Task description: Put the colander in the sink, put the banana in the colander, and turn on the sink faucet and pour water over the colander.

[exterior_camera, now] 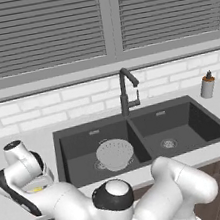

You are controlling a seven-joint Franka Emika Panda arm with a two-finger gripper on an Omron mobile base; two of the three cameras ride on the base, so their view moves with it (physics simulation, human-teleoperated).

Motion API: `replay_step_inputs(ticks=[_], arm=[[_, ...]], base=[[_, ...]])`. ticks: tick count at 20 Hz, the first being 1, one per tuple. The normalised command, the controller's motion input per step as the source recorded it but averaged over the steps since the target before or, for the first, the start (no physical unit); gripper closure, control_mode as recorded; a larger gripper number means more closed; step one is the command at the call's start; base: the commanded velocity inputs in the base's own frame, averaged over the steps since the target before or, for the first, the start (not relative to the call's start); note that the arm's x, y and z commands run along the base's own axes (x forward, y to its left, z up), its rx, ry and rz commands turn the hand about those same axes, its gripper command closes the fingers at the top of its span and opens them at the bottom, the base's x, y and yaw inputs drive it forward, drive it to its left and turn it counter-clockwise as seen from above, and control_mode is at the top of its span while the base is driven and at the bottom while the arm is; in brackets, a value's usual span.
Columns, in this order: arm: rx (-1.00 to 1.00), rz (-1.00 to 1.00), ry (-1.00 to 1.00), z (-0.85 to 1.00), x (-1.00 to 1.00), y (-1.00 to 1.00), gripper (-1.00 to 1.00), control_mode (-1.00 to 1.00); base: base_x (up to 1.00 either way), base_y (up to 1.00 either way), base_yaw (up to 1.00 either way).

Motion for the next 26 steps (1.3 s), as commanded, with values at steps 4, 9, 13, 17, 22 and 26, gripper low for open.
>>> replay_step_inputs(ticks=[4,9,13,17,22,26], arm=[[0.0,0.0,0.0,-0.14,0.02,0.0,1.0,-1.0],[0.0,0.0,0.0,0.0,0.04,-0.09,1.0,-1.0],[0.0,0.0,-0.01,0.07,0.0,-0.48,1.0,-1.0],[0.0,-0.06,0.0,0.35,0.0,-0.73,1.0,-1.0],[0.0,-0.11,0.0,0.32,0.03,-0.93,1.0,-1.0],[-0.02,-0.12,0.0,0.06,0.0,-0.98,1.0,-1.0]], base=[[0.0,0.0,0.0],[0.0,0.0,0.0],[0.0,0.0,0.0],[0.0,0.0,0.0],[0.0,0.0,0.0],[0.0,0.0,0.0]])
